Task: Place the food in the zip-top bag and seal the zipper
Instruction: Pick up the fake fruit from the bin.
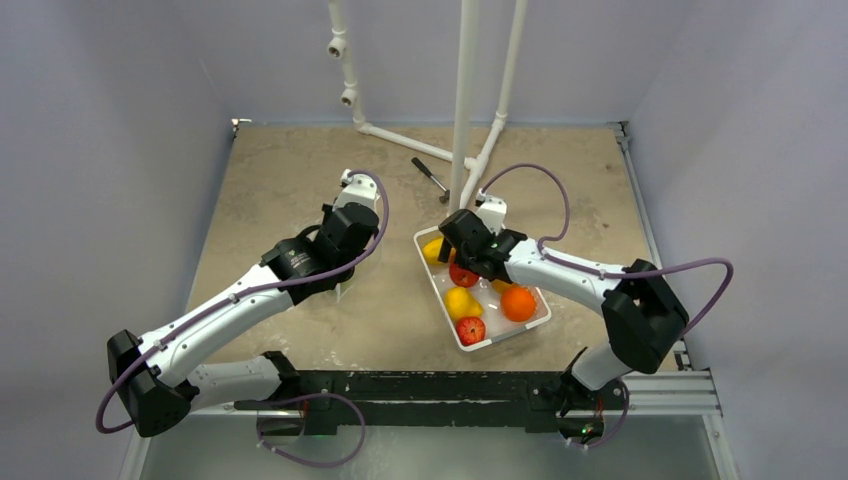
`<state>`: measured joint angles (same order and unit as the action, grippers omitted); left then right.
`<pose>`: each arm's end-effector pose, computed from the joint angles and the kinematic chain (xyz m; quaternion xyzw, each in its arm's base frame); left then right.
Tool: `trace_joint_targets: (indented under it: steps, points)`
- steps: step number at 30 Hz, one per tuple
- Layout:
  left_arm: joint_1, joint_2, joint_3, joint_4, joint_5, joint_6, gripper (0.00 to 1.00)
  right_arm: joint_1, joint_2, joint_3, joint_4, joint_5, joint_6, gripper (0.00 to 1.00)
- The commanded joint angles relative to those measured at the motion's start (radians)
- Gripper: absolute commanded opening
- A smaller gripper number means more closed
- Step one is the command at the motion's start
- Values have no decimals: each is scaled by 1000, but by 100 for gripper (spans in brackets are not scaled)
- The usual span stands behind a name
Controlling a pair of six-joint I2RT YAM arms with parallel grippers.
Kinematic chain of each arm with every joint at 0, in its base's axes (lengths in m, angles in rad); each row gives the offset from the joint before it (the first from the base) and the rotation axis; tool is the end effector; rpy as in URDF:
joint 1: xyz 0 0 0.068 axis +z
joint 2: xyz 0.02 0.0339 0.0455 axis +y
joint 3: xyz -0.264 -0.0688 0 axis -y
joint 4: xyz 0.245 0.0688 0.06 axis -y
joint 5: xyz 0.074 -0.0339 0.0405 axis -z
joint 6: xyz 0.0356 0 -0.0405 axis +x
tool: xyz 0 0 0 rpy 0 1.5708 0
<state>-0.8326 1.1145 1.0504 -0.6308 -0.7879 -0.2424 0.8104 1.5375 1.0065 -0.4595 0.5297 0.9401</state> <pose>0.1722 -0.1518 0.3312 0.0875 0.8474 0.0981 0.5144 0.2269 0.2124 0.2174 0.1347 0.9180 0.0512 0.3695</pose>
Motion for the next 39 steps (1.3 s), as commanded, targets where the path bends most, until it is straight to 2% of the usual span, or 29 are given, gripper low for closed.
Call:
trace_joint_targets:
  steps: [1, 14, 16, 19, 24, 28, 33, 39]
  points:
    - [-3, -14, 0, 20, -4, 4, 0, -5, -11, -4, 44, -8, -24, 88]
    - [-4, -12, 0, 19, -5, 2, 0, -5, -16, -59, 37, -22, -11, 80]
    - [-4, -10, 0, 19, -6, 3, 0, -5, -13, -60, 40, -23, -12, 76]
    - [-3, -9, 0, 19, -7, 3, 0, -5, -18, -56, 44, -26, -16, 66]
    - [-3, -10, -1, 19, -7, 4, 0, -5, -52, -33, 12, -15, -18, 36]
    - [-3, -11, 1, 19, -7, 3, 0, -5, -99, 5, -25, 9, -16, 25]
    - [-4, -11, 1, 20, -8, 2, 0, -1, -166, 72, -63, 11, -36, 21]
    - [-5, -11, 1, 20, -10, 3, 0, 28, -263, 138, 8, -70, -118, 22]
